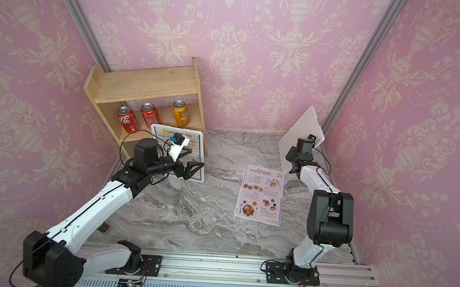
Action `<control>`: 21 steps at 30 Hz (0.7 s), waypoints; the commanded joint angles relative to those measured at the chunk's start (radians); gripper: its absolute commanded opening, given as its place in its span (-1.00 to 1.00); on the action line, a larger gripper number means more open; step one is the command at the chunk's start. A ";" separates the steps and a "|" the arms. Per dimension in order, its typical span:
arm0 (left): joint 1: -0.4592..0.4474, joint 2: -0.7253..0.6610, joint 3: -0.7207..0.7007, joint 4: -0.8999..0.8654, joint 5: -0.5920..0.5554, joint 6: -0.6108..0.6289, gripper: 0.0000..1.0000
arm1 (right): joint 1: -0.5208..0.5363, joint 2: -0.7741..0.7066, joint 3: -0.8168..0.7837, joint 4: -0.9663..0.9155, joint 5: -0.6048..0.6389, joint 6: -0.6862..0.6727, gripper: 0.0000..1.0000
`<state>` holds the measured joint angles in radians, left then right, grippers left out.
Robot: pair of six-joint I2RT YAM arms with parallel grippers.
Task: Insert the menus into the narrow rack
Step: Pick up the narrow rack at the center of the board.
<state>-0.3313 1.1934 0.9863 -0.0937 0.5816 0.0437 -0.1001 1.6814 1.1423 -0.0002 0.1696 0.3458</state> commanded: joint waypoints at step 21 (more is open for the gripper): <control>-0.011 0.003 0.082 0.007 0.014 -0.031 0.98 | 0.053 -0.148 0.009 -0.025 -0.187 -0.148 -1.00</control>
<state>-0.3317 1.2072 1.0065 -0.0975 0.5816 0.0353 -0.0879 1.6176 1.1412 -0.0204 0.0589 0.2550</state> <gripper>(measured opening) 0.991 0.175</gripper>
